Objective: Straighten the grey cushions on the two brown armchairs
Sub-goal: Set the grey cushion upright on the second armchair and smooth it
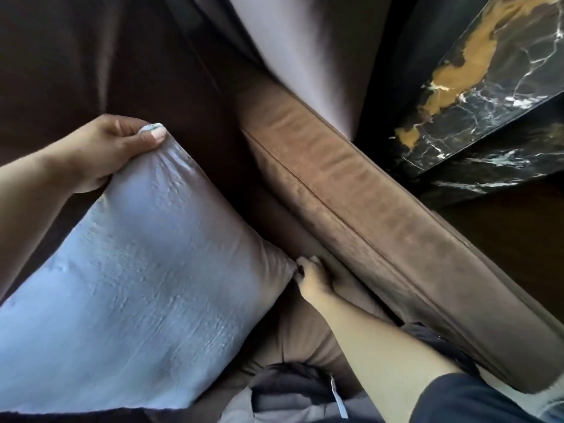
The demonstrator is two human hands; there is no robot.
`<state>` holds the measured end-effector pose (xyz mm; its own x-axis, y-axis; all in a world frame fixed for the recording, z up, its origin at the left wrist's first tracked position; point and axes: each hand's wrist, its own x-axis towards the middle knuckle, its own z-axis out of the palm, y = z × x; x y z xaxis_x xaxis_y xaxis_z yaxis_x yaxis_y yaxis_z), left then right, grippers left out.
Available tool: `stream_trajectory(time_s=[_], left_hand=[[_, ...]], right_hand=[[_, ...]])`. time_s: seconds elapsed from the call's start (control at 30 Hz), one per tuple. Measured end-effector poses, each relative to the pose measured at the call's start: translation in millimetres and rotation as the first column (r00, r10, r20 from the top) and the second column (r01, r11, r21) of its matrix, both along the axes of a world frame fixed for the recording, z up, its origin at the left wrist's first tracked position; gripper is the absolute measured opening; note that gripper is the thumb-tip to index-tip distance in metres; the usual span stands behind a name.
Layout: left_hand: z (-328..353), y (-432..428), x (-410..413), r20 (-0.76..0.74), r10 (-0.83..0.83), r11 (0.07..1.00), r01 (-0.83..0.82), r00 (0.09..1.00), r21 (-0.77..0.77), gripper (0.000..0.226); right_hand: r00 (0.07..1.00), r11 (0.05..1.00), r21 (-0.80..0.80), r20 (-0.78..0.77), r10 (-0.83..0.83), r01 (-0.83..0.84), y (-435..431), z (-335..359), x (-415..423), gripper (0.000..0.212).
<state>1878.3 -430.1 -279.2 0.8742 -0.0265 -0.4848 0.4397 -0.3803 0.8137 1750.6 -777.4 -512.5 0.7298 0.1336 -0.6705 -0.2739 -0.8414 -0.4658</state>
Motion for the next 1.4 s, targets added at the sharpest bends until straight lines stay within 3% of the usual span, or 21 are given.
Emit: stream_trajectory(time_s=[0.03,0.13,0.3,0.4,0.53,0.6,0.7,0.8,0.9,1.0,1.1,1.17,1.23,1.3,1.4], left_hand=[[-0.9,2.8,2.1,-0.013,-0.005,1.0,0.005,1.0,-0.01,0.07],[-2.3,6.2,5.0,-0.027,-0.012,0.999,0.012,1.0,-0.032,0.078],[-3.7,5.4,7.4,-0.028,-0.061,0.997,0.06,0.998,-0.039,0.07],[-1.4,4.3,7.8,-0.032,-0.063,0.997,0.061,0.998,-0.055,0.047],[1.5,6.3,13.9,-0.074,-0.089,0.996,0.089,0.993,-0.007,0.076],[3.0,7.5,11.8,-0.089,-0.055,0.998,0.058,0.994,0.035,0.075],[6.5,-3.6,8.4,-0.084,-0.006,0.997,0.012,0.996,0.074,0.046],[11.3,-13.8,1.2,-0.057,0.073,0.989,-0.065,0.996,0.135,0.031],[20.5,-29.0,-14.6,-0.027,0.049,0.982,-0.043,0.998,0.185,0.025],[33.2,-43.6,-53.6,0.084,-0.025,0.924,-0.009,0.996,0.383,0.03],[40.8,-33.2,-117.5,0.215,-0.002,0.865,-0.106,0.977,0.491,0.059],[36.3,-11.9,-167.6,0.158,0.042,0.835,-0.122,0.987,0.537,0.074],[30.7,12.2,-218.7,0.046,0.071,0.75,-0.084,0.996,0.656,0.098],[24.6,32.6,-263.1,0.04,0.043,0.67,-0.058,0.998,0.74,0.116],[21.1,48.6,-307.2,0.099,-0.023,0.55,-0.07,0.995,0.832,0.109]], right_hand=[[1.0,1.0,-0.01,0.007,0.003,-0.003,-1.1,-4.0,-0.2,0.005],[0.999,0.999,-0.011,0.01,0.053,-0.053,-2.0,-11.9,-1.5,0.026],[0.976,0.974,-0.065,-0.038,0.213,-0.215,-5.0,-12.0,9.0,0.01],[0.964,0.957,-0.122,-0.073,0.256,-0.263,-0.9,-14.5,13.2,0.004],[0.956,0.937,-0.194,-0.11,0.273,-0.29,4.5,-17.7,16.1,0.018],[0.938,0.921,-0.184,-0.124,0.324,-0.343,2.9,-11.9,23.1,0.018],[0.905,0.886,-0.183,-0.078,0.419,-0.426,3.2,20.9,46.0,0.027],[0.886,0.881,-0.143,0.049,0.462,-0.451,21.6,78.7,73.5,0.036],[0.83,0.849,-0.067,0.18,0.527,-0.524,52.8,149.3,92.5,0.032],[0.776,0.815,-0.04,0.284,0.564,-0.578,83.8,223.0,94.1,0.022],[0.647,0.749,-0.027,0.485,0.588,-0.662,117.1,276.6,80.8,0.017],[0.51,0.663,-0.008,0.633,0.583,-0.748,143.9,297.2,67.2,0.016],[0.37,0.549,-0.038,0.7,0.611,-0.835,175.6,307.6,54.3,0.03],[0.233,0.445,-0.157,0.675,0.7,-0.882,207.2,308.8,42.1,0.053],[0.091,0.279,-0.362,0.459,0.884,-0.889,239.3,299.3,37.8,0.078]])
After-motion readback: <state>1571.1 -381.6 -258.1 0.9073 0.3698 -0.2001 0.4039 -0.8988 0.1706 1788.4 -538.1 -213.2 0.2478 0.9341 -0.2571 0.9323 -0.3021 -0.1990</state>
